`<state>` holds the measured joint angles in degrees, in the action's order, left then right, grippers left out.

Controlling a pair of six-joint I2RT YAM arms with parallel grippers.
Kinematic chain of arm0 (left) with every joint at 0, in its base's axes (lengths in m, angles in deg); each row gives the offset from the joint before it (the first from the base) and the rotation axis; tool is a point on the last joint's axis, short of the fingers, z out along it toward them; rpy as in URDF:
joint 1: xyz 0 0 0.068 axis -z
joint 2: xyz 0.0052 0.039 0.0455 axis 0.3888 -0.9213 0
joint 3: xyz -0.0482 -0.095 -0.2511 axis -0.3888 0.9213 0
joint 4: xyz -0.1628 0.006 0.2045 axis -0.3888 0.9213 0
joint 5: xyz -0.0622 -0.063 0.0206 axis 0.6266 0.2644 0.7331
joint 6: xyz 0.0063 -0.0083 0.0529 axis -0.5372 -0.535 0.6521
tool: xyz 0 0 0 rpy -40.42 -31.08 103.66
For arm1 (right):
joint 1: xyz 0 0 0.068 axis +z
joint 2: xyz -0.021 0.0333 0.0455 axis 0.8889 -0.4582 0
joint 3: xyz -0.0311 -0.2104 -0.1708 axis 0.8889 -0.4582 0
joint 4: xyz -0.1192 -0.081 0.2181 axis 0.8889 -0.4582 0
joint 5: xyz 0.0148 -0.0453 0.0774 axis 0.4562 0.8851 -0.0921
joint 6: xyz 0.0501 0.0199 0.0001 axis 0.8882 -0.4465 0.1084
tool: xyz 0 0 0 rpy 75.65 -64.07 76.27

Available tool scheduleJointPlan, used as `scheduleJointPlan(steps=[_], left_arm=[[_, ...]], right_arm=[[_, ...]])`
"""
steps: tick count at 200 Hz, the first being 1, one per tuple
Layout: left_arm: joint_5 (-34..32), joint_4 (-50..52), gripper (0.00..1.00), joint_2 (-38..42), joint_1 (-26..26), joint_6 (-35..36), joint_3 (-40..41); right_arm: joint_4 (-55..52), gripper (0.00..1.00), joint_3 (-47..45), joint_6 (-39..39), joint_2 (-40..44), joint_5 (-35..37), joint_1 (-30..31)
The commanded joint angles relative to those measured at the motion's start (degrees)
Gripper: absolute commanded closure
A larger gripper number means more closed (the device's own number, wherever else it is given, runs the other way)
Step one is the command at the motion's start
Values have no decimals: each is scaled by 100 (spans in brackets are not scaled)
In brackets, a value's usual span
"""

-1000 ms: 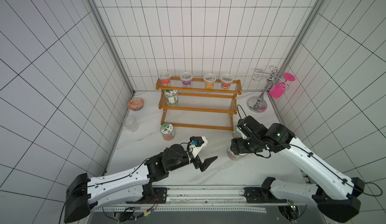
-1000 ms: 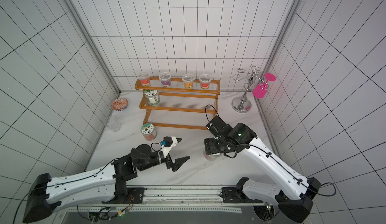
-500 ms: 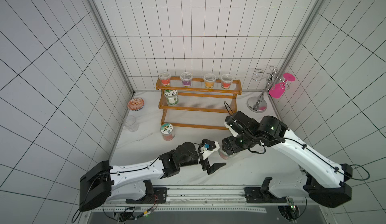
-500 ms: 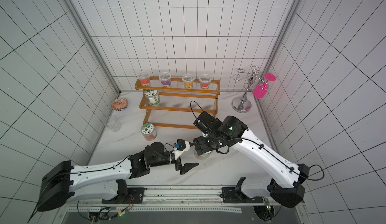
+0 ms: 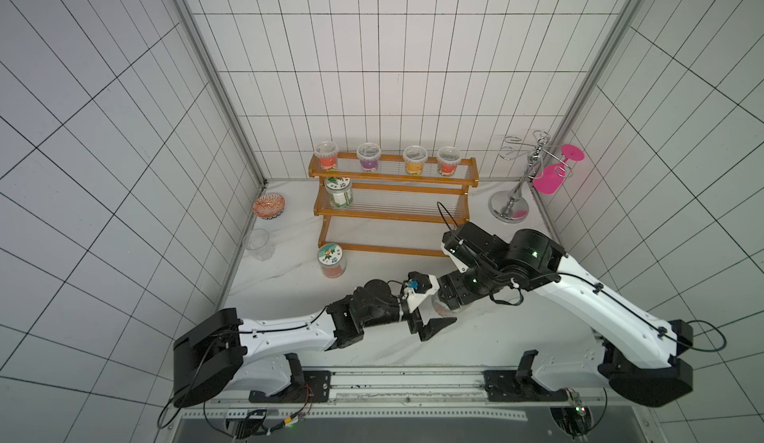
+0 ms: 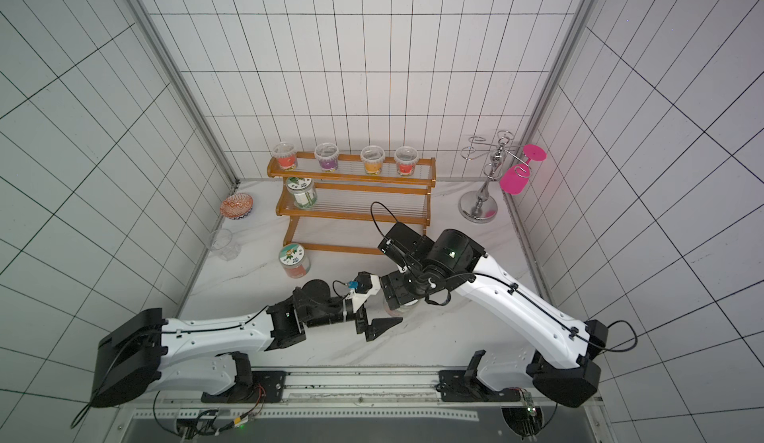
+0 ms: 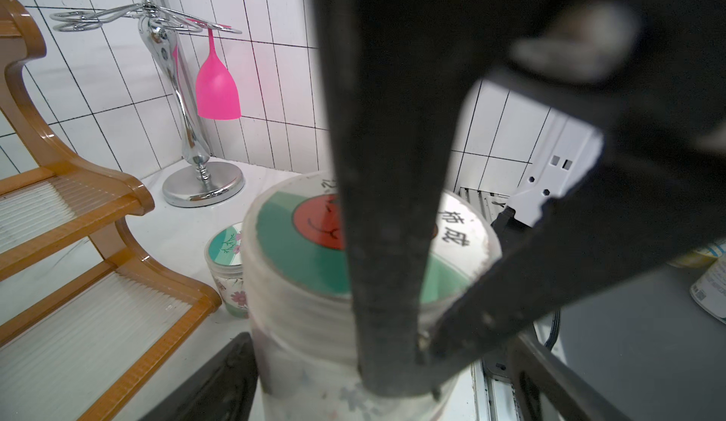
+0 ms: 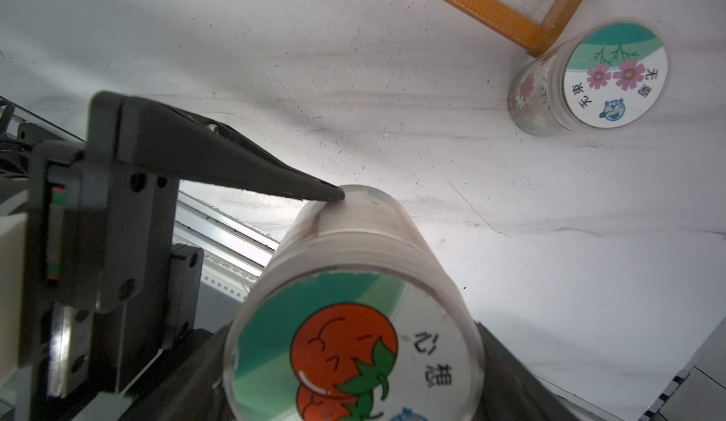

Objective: Place the seed container on the shelf
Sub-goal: Pick up the seed jar at the center of the board.

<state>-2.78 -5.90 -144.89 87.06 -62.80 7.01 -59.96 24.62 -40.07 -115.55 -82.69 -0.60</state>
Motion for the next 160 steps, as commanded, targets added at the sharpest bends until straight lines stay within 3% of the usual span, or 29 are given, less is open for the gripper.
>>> scheduleJointPlan(steps=[1,57,119,160], left_arm=[[-210,-193,2,-141,33,-139,-191],[-1344,-232,1,-211,33,-29,-70],[-1286,-1204,1,-558,223,121,144],[-1608,-1935,1,-853,252,175,182]], right_arm=[[118,43,249,-62,-37,-150,132],[-34,44,319,350,-17,225,131],[94,45,309,837,-36,222,77],[173,46,206,1160,-17,-10,-116]])
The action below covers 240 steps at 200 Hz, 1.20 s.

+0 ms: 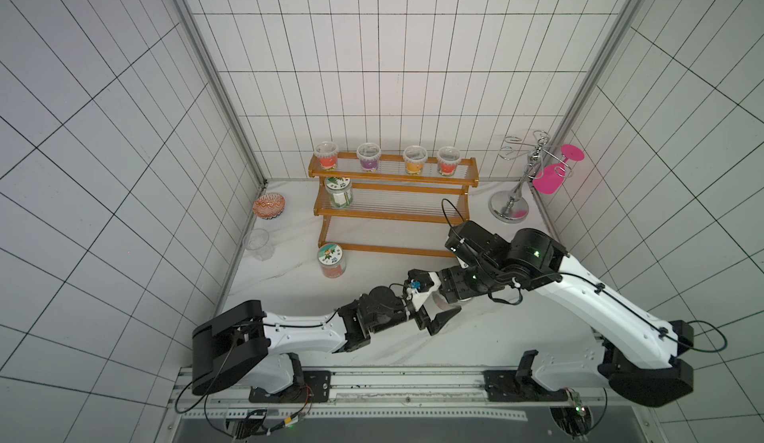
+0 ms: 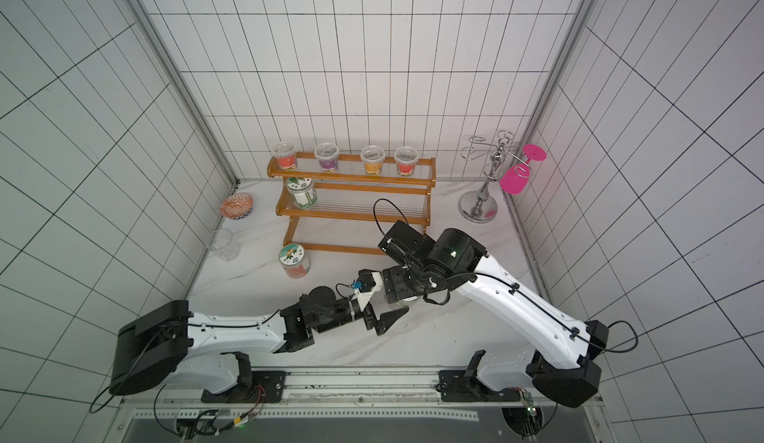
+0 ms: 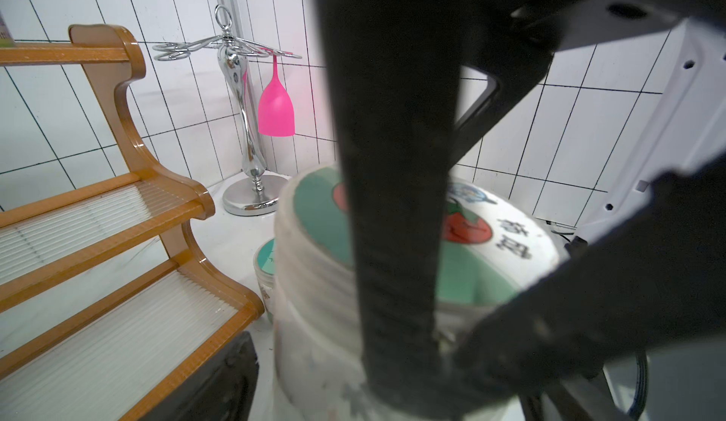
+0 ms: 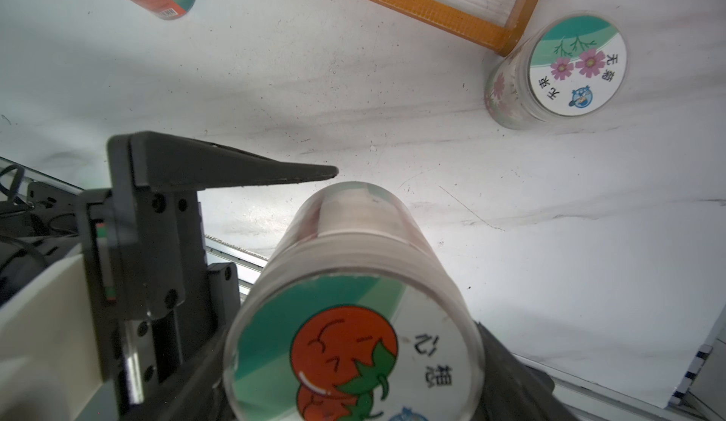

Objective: Place the seed container on the shelf
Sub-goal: Pick up the seed jar at the center of the board.

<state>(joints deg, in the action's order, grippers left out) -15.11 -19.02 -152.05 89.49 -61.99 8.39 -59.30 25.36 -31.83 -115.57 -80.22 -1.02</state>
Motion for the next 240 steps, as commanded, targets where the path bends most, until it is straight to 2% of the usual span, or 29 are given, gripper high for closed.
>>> scheduleJointPlan(steps=[1,44,70,82,108,135,168,209,240], left_arm=[[-389,-625,1,-142,10,93,44],[-732,-932,1,-260,18,196,19],[-701,-908,11,-252,5,169,23],[-718,-908,17,-244,14,126,31],[-667,-907,25,-226,14,85,32],[-782,-988,27,-235,8,46,46],[-1163,-1513,30,-369,5,38,185],[-1804,-2393,31,-594,-57,146,341],[-2058,-2971,33,-755,-473,-4,406]], right_arm=[[107,46,127,342,-20,-270,-82],[196,46,-60,466,10,-462,-233],[204,42,-92,403,15,-467,-265],[204,36,-107,360,16,-451,-273],[204,23,-132,255,26,-367,-308],[239,12,-103,97,60,-234,-361],[355,5,190,-21,280,94,-486],[472,1,408,21,801,665,-710],[554,1,123,103,1274,956,-893]])
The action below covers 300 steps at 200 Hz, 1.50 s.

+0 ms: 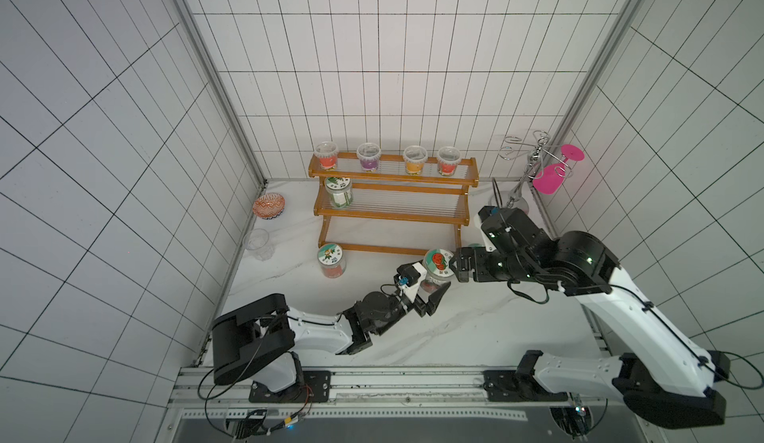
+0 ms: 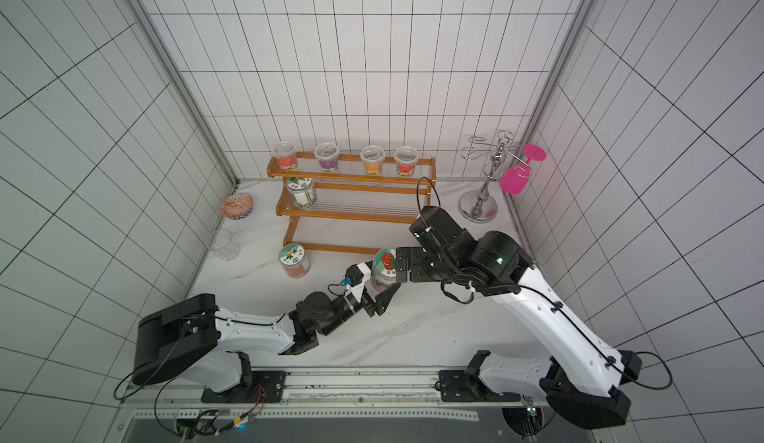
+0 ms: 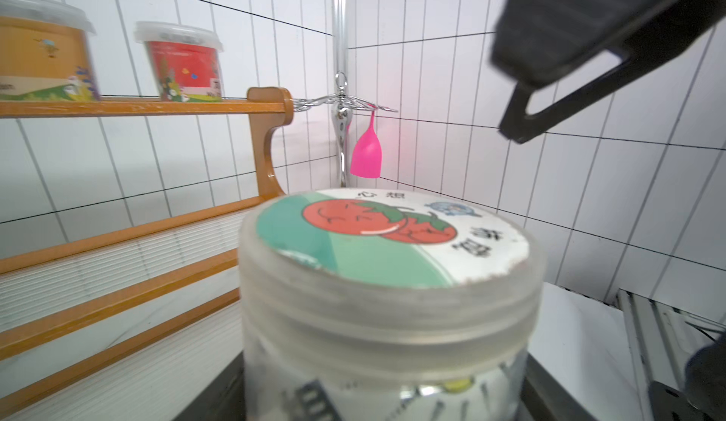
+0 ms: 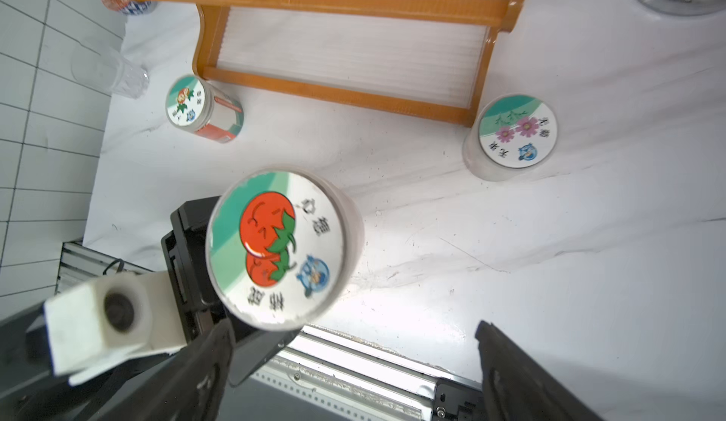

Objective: Place the seed container on the shelf
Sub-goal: Pick up the seed jar at the center of the board, then place the seed jar on the shelf.

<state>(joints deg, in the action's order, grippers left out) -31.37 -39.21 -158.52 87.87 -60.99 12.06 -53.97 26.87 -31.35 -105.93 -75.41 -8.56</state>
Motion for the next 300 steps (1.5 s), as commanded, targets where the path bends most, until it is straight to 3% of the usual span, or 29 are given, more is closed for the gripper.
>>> scheduleJointPlan(steps=[1,61,158,300], left_arm=[[-439,-965,33,-107,-338,-113,42],[-442,-1681,35,-660,-1437,-199,-186],[-522,-1683,36,-1722,-2671,-188,-1006],[-481,-1412,31,-2934,-3483,-68,-2117]], right_arm=[[22,1,-41,55,324,484,-150],[92,0,-714,98,680,435,-402],[243,0,-1037,-61,656,214,-631],[418,0,-1345,-297,632,-171,-958]])
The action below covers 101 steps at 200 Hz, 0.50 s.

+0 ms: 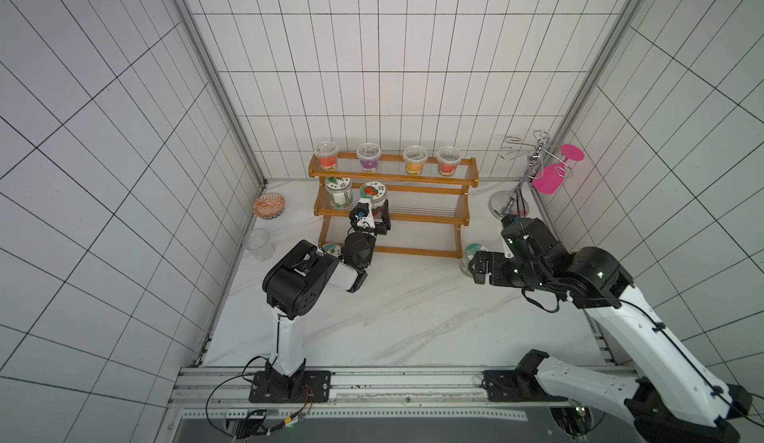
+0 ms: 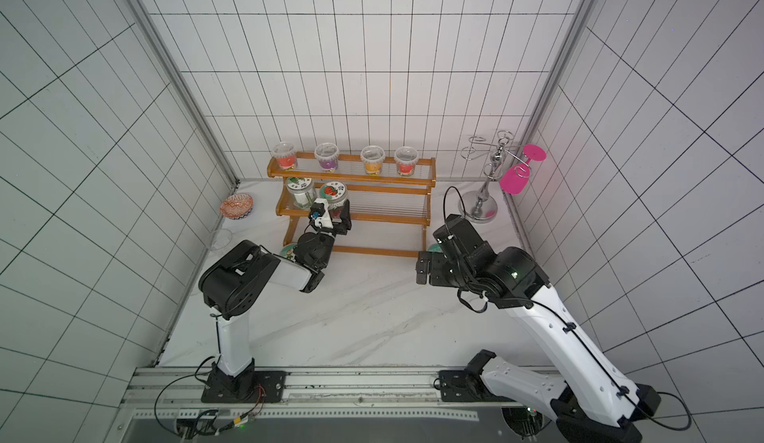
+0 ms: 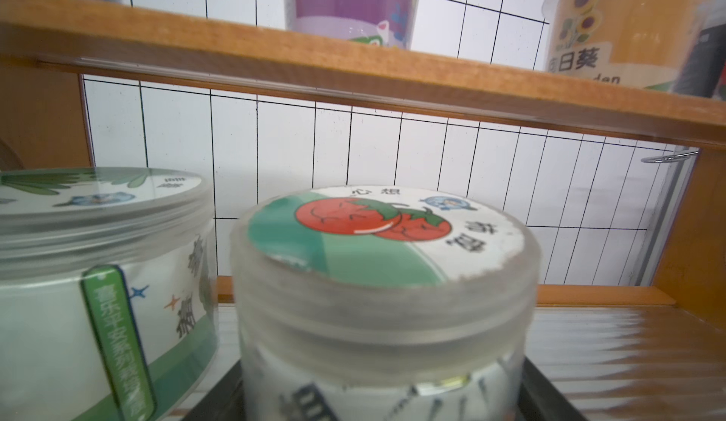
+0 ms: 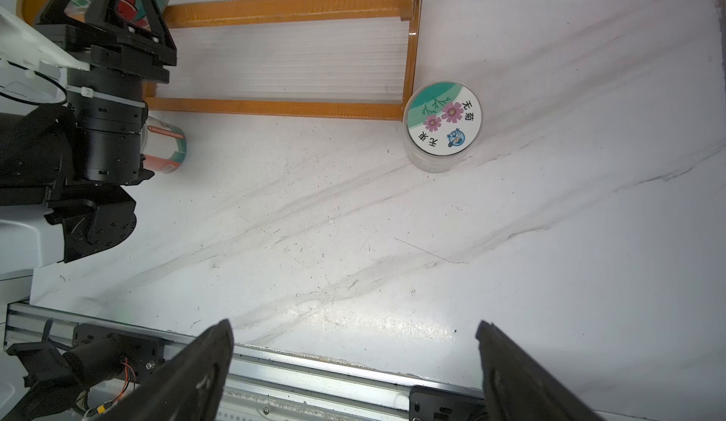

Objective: Place the seed container on the shelf
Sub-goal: Place the seed jar on the shelf.

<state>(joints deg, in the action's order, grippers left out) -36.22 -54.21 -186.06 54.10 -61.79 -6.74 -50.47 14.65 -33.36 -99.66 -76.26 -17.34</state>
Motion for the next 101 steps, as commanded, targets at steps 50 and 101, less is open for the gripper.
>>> scheduleJointPlan(steps=[50,101], left_arm=[[86,595,27,-399,-230,-1,-596],[127,878,25,-480,-266,89,-764]], right_arm=[[119,0,-179,-146,-29,-177,-148],[156,0,-242,-168,-18,-238,-206]])
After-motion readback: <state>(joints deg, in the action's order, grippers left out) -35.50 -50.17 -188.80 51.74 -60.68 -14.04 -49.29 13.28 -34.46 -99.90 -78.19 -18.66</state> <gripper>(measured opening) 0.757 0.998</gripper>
